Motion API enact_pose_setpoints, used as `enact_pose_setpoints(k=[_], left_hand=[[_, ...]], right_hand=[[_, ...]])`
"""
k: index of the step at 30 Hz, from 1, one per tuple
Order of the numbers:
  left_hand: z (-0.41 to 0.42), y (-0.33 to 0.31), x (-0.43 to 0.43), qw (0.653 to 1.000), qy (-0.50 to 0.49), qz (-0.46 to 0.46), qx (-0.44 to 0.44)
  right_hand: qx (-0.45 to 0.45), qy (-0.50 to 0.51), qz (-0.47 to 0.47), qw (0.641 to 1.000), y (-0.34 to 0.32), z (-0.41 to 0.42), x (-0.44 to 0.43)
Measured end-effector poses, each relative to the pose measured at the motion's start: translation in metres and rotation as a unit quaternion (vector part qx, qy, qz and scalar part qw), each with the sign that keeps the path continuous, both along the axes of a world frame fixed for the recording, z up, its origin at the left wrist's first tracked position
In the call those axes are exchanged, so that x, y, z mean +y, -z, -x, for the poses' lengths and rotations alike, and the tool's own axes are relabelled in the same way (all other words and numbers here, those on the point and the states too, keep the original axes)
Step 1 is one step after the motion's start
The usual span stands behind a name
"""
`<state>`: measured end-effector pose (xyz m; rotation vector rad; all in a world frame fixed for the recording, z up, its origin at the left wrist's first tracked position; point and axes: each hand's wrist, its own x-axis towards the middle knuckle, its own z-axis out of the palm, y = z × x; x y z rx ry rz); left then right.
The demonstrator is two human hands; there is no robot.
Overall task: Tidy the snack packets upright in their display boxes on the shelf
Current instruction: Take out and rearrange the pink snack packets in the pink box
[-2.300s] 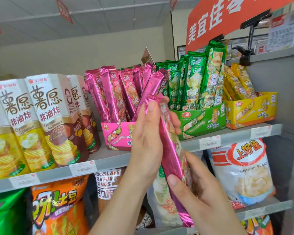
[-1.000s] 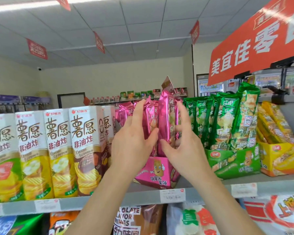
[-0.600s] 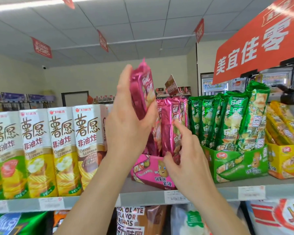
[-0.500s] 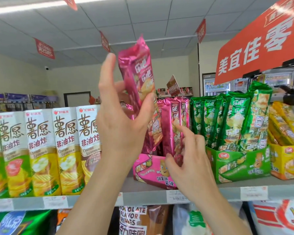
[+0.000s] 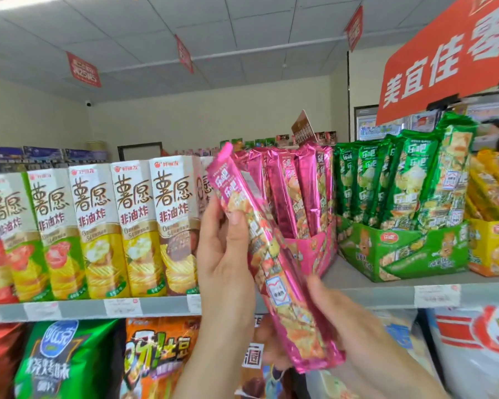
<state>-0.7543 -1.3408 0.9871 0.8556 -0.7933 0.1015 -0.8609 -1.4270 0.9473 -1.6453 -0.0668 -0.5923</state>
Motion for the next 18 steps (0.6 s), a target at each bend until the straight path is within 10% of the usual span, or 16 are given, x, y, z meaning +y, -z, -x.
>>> enact_pose_setpoints(k=[9, 18], left_hand=[[0.007, 0.014, 0.006, 0.994, 0.039, -0.086, -0.049], [0.013, 0.018, 0.008, 0.995, 0.04, -0.083, -0.033]], right_hand=[[-0.023, 0.021, -0.076, 0.997, 0.01, 0.016, 0.019], [-0.079, 0.122, 0.05, 0.988, 0.031, 0.013, 0.024]])
